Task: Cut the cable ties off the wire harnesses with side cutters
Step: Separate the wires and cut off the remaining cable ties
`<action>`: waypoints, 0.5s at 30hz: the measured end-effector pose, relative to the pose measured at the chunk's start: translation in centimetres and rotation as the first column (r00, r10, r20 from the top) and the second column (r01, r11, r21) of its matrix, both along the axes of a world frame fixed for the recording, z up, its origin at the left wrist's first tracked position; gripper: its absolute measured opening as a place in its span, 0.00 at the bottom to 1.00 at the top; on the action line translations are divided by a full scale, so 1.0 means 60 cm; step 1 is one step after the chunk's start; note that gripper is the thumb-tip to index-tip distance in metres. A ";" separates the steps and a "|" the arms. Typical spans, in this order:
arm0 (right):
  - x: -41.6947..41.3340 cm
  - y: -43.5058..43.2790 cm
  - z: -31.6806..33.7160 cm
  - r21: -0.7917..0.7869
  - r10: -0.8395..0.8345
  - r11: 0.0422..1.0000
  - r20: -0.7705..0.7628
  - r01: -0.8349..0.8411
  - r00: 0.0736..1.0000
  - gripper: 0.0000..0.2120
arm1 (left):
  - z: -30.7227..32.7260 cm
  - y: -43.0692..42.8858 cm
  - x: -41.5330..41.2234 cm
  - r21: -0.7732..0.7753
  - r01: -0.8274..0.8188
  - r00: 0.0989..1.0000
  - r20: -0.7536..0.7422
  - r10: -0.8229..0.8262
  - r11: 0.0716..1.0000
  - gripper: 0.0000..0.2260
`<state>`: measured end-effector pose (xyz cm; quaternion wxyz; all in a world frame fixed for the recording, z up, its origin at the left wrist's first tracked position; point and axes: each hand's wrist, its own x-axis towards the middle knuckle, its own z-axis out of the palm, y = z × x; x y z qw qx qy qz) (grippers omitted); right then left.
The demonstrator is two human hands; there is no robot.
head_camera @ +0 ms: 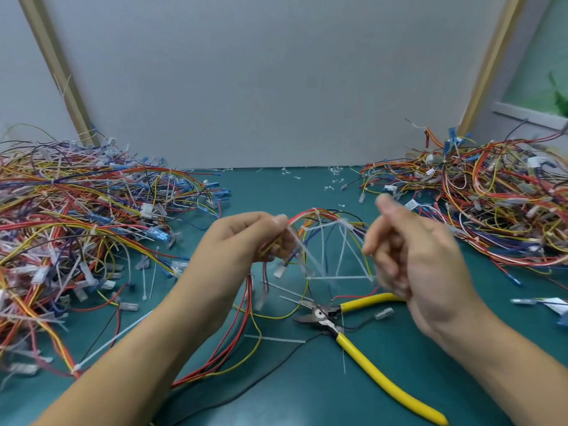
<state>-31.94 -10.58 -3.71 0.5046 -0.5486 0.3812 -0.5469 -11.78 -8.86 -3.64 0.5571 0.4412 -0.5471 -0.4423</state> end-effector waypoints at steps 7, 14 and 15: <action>0.006 -0.007 -0.009 -0.120 -0.150 0.984 -0.172 0.131 0.974 0.09 | 0.002 0.007 -0.006 -0.063 0.065 0.997 -0.044 -0.068 0.996 0.07; 0.001 -0.011 -0.009 -0.148 -0.102 0.987 -0.217 0.071 0.971 0.08 | 0.004 0.027 -0.017 -0.209 0.163 0.949 0.300 -0.095 0.964 0.07; 0.001 -0.011 -0.009 -0.148 -0.088 0.988 -0.228 0.054 0.970 0.09 | 0.003 0.029 -0.018 -0.214 0.174 0.929 0.359 -0.088 0.961 0.08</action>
